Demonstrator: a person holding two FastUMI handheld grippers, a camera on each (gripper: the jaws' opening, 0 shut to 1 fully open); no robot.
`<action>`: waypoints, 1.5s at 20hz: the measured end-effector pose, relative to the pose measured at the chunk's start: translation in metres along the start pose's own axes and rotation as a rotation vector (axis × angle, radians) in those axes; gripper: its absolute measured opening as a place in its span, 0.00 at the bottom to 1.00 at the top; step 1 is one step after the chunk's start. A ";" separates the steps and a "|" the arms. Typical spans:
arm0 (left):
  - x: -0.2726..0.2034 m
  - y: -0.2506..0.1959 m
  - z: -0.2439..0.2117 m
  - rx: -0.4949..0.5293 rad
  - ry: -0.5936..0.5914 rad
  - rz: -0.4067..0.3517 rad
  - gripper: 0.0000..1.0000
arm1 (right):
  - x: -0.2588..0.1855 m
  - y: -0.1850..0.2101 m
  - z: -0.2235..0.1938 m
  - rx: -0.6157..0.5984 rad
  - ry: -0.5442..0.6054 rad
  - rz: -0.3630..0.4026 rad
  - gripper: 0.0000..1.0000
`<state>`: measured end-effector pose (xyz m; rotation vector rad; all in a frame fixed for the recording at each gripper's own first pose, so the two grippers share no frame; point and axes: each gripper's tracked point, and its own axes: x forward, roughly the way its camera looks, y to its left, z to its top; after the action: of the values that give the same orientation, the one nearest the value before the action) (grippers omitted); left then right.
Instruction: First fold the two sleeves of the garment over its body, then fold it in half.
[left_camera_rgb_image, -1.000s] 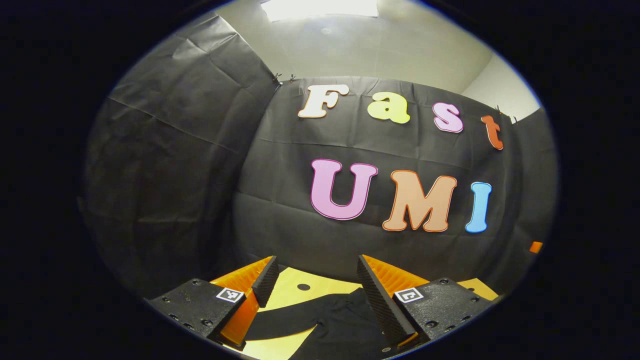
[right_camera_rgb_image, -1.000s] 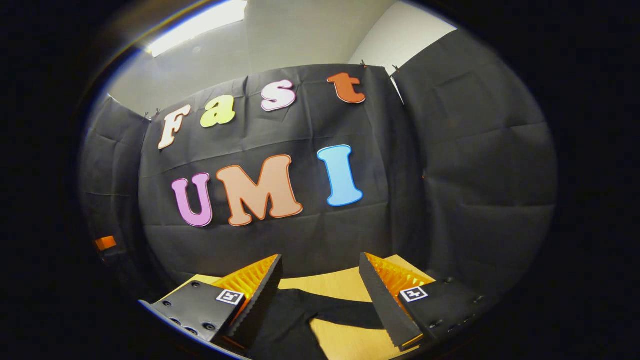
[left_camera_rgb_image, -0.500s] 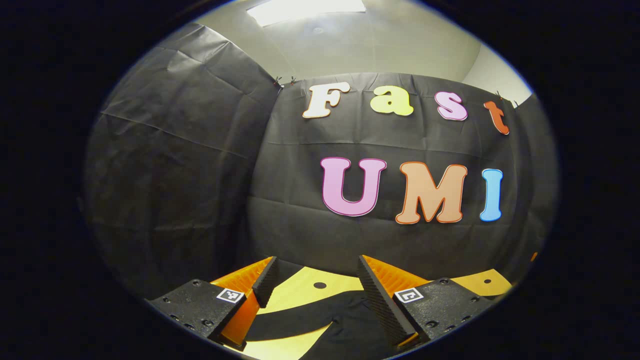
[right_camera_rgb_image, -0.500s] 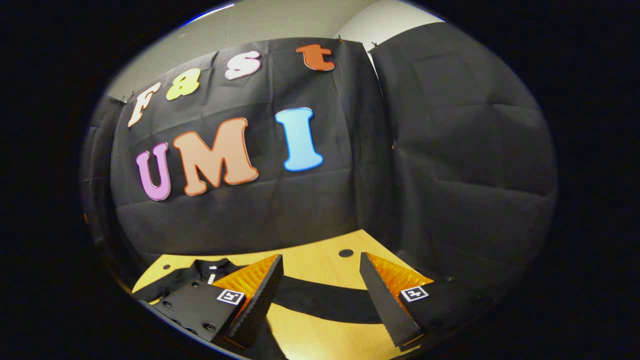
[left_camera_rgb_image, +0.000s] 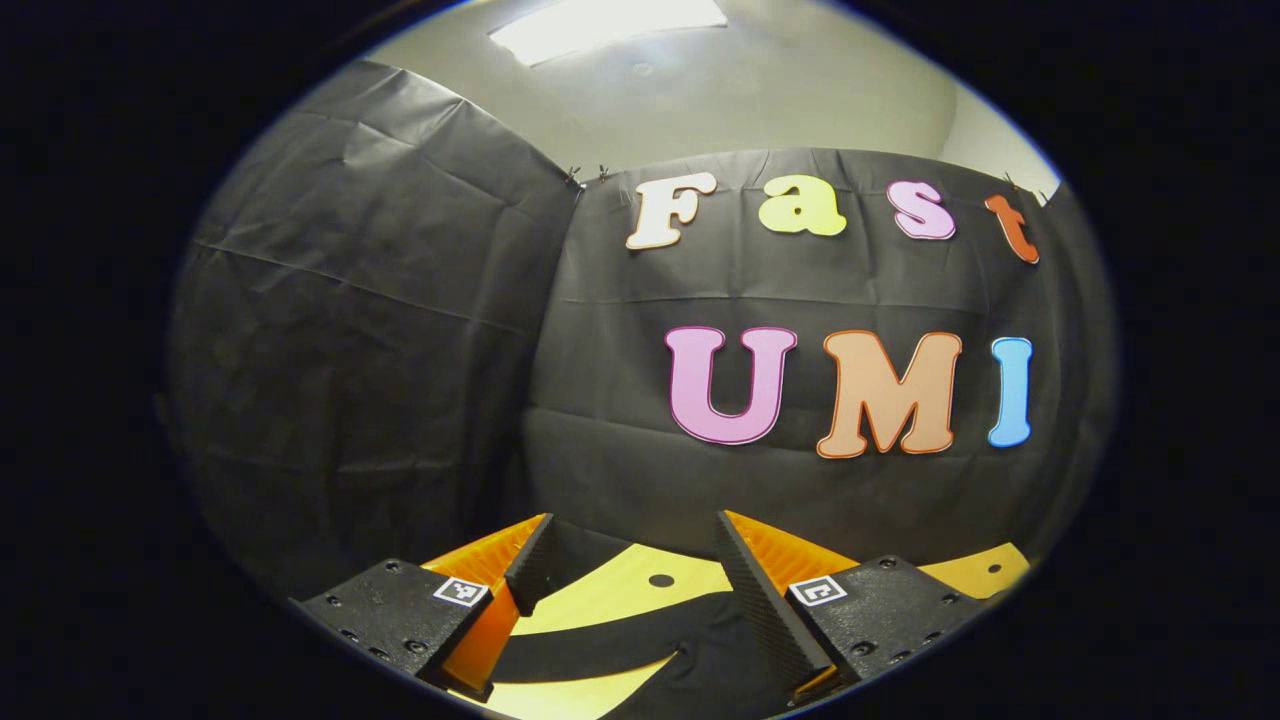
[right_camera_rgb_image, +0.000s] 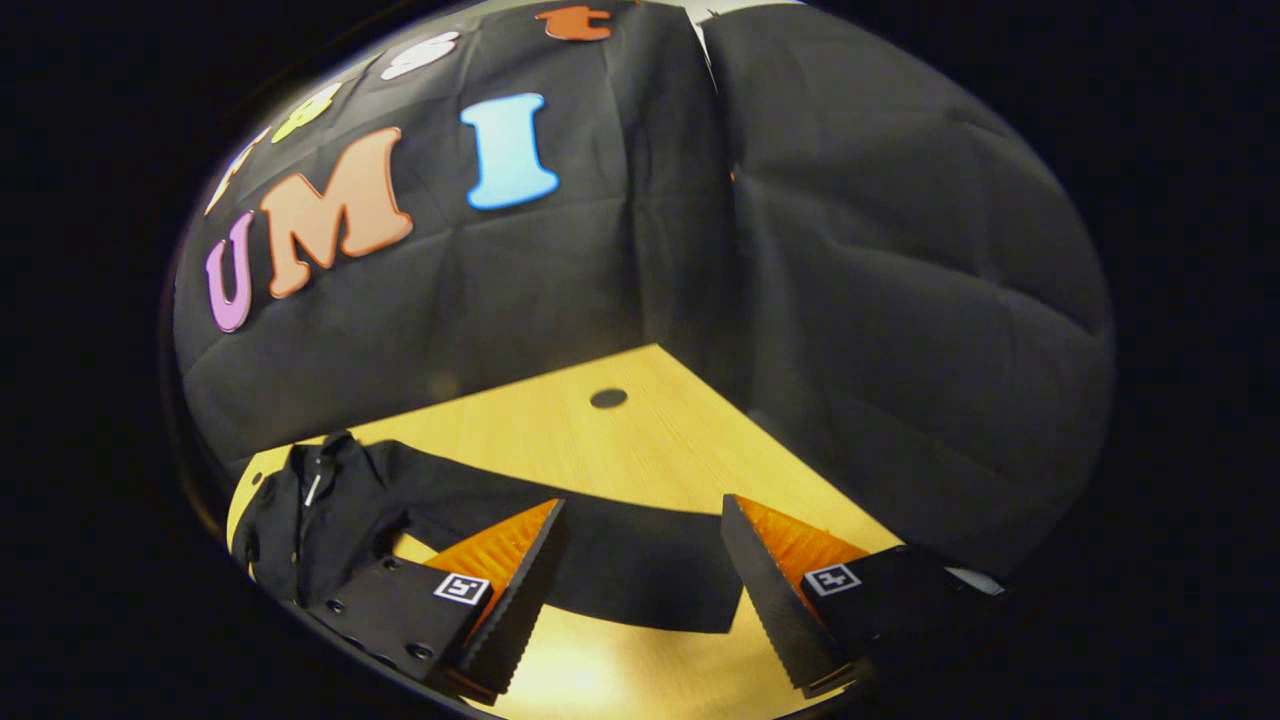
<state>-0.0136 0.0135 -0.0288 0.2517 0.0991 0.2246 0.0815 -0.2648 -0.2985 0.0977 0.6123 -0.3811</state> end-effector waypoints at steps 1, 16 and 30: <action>-0.001 0.001 -0.001 0.005 0.004 0.002 0.92 | 0.009 -0.002 -0.007 0.000 0.024 -0.005 0.94; -0.004 -0.011 -0.007 0.071 0.038 0.024 0.92 | 0.050 -0.026 -0.062 -0.106 0.187 -0.059 0.99; -0.005 -0.003 -0.021 0.010 0.068 0.038 0.92 | 0.050 -0.007 -0.050 -0.092 0.144 -0.006 0.46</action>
<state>-0.0204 0.0143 -0.0498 0.2561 0.1626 0.2706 0.0897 -0.2770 -0.3684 0.0348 0.7711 -0.3533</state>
